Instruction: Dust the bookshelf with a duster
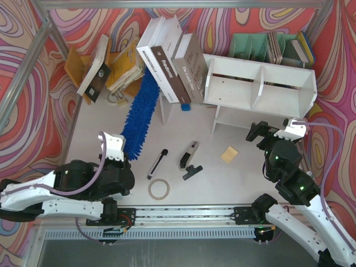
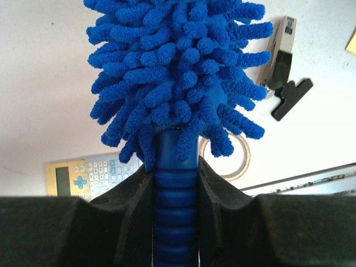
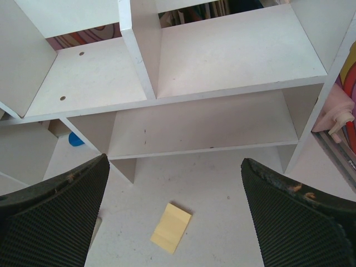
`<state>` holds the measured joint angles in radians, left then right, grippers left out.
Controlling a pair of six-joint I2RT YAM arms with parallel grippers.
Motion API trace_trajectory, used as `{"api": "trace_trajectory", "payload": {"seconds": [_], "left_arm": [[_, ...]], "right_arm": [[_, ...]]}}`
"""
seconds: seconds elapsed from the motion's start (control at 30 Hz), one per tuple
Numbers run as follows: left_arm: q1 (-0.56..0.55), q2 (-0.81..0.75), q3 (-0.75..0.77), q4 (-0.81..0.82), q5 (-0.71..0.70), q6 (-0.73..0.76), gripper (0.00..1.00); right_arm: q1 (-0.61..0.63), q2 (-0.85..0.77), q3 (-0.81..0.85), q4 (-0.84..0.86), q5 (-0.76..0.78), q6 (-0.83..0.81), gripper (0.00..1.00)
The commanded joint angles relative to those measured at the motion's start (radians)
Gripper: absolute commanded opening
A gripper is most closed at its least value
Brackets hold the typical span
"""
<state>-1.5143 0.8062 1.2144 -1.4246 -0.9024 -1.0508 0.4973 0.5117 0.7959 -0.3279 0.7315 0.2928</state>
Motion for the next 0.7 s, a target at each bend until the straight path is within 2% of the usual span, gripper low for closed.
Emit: {"api": "trace_trajectory", "payload": {"seconds": [0.0, 0.23, 0.43, 0.67], "left_arm": [[0.021, -0.016, -0.062, 0.077, 0.039, 0.021, 0.00], [0.080, -0.043, -0.211, 0.157, 0.164, 0.018, 0.00], [0.151, 0.008, -0.297, 0.227, 0.306, 0.053, 0.00], [0.170, -0.006, -0.245, 0.199, 0.236, 0.089, 0.00]], "right_arm": [[-0.002, -0.005, 0.000, -0.008, 0.009, 0.008, 0.89], [-0.002, -0.004, 0.000, -0.008, 0.009, 0.009, 0.89], [-0.002, -0.004, -0.001, -0.006, 0.009, 0.004, 0.89], [-0.001, -0.011, -0.002, -0.007, 0.016, -0.001, 0.89]]}}
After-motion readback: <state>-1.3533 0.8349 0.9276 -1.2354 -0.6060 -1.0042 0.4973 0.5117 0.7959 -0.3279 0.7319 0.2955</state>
